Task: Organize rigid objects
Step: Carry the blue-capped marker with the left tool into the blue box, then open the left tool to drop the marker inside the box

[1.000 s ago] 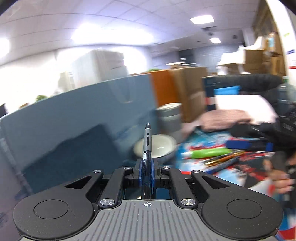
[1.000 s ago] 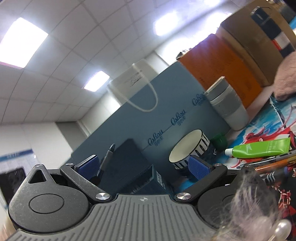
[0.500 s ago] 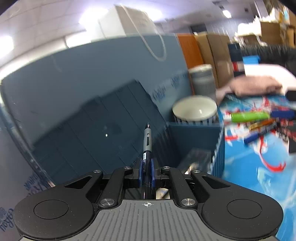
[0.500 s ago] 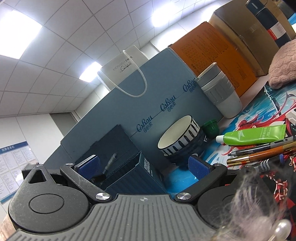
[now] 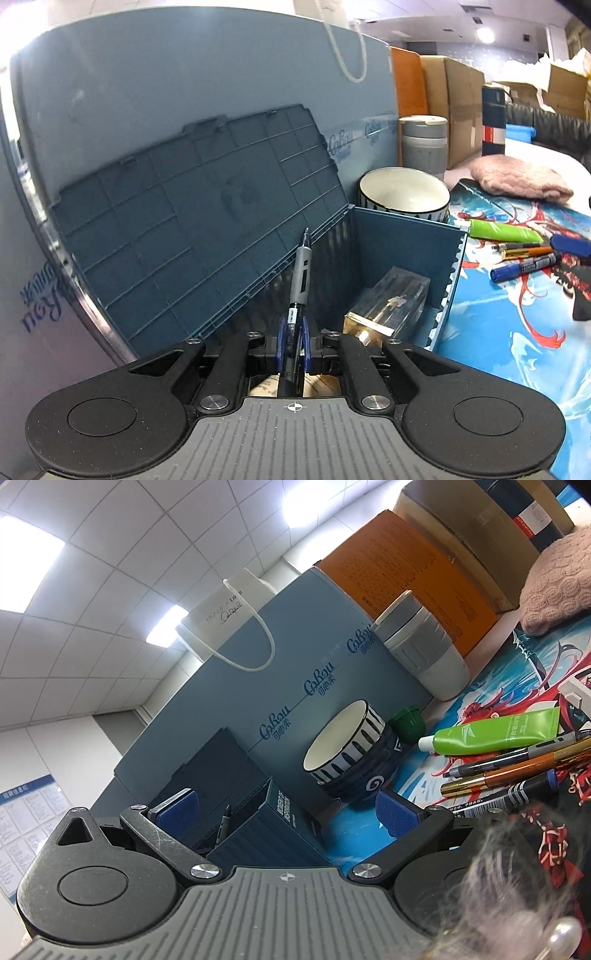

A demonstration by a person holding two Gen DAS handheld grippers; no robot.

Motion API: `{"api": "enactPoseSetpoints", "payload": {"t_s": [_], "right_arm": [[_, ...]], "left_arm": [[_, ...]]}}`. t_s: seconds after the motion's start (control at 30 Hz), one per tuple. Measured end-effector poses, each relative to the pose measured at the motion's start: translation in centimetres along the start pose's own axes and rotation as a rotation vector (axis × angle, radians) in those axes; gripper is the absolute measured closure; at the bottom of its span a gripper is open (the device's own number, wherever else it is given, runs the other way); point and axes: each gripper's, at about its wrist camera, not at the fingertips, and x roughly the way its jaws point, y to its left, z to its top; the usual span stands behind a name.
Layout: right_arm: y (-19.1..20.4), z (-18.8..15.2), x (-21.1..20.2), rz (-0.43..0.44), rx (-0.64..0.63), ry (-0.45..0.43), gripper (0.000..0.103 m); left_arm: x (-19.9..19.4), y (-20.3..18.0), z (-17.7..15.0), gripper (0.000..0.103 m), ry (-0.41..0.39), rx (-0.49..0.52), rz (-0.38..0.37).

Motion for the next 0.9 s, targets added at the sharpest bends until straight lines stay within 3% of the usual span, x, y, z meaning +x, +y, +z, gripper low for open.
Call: {"api": "enactPoseSetpoints", "payload": {"t_s": [0.37,0.5,0.63,0.73,0.87,0.9], "right_arm": [[-0.2,-0.1,0.4,-0.015,0.002,0.021,0.0],[-0.2,-0.2,0.4,-0.019,0.004,0.026,0.0],[-0.2,-0.2,0.4,-0.023,0.005,0.025,0.0],[-0.3,-0.1,0.3,-0.024,0.011,0.023,0.0],[-0.2,-0.2,0.4,-0.027,0.003,0.03,0.0],[-0.2,-0.2,0.4,-0.029,0.002,0.031,0.0]], "left_arm": [[-0.4,0.5,-0.5,0.088,0.025,-0.16,0.027],[-1.1,0.4,-0.6,0.066,-0.003,-0.199,-0.014],[-1.3,0.1,-0.3,0.058,-0.008,-0.247,-0.052],[-2.2,-0.2,-0.1,0.045,-0.053,-0.314,-0.034],[-3.7,-1.7,0.7,0.04,-0.104,-0.374,0.007],[-4.1,-2.3,1.0,0.034,-0.112,-0.377,0.016]]}}
